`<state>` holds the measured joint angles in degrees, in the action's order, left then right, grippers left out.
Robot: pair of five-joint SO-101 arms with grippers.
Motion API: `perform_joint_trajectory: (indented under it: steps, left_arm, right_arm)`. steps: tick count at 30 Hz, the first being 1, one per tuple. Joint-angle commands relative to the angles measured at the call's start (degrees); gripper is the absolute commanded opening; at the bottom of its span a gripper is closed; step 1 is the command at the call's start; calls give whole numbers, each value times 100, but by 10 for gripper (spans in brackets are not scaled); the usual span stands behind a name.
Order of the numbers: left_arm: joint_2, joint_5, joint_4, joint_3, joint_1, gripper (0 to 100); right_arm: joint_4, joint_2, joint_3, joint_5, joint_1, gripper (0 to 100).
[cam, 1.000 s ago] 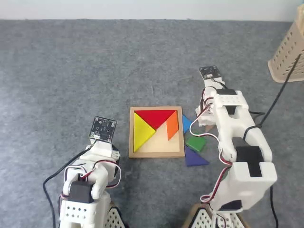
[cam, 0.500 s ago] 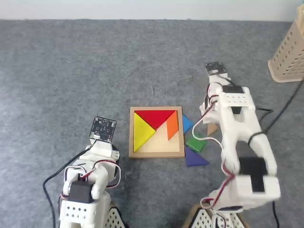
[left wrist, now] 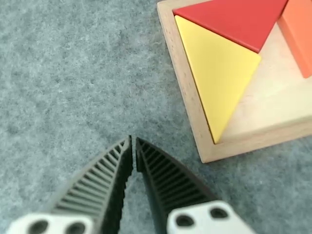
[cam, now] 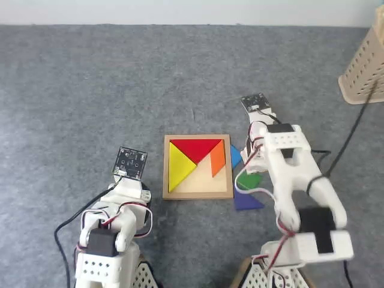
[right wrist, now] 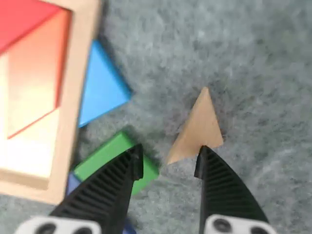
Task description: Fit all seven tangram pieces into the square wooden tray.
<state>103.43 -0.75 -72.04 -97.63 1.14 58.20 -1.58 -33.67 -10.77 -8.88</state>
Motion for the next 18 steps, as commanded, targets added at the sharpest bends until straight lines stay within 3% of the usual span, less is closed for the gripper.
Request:
perform_joint_trajectory:
  steps: [1, 18]
  left_arm:
    - [123, 35, -35, 110, -9, 12]
    - [123, 35, -35, 110, -18, 12]
  right_arm:
    - [-4, -532, 607, -105, 251, 191]
    - [391, -1393, 1468, -62, 936, 188]
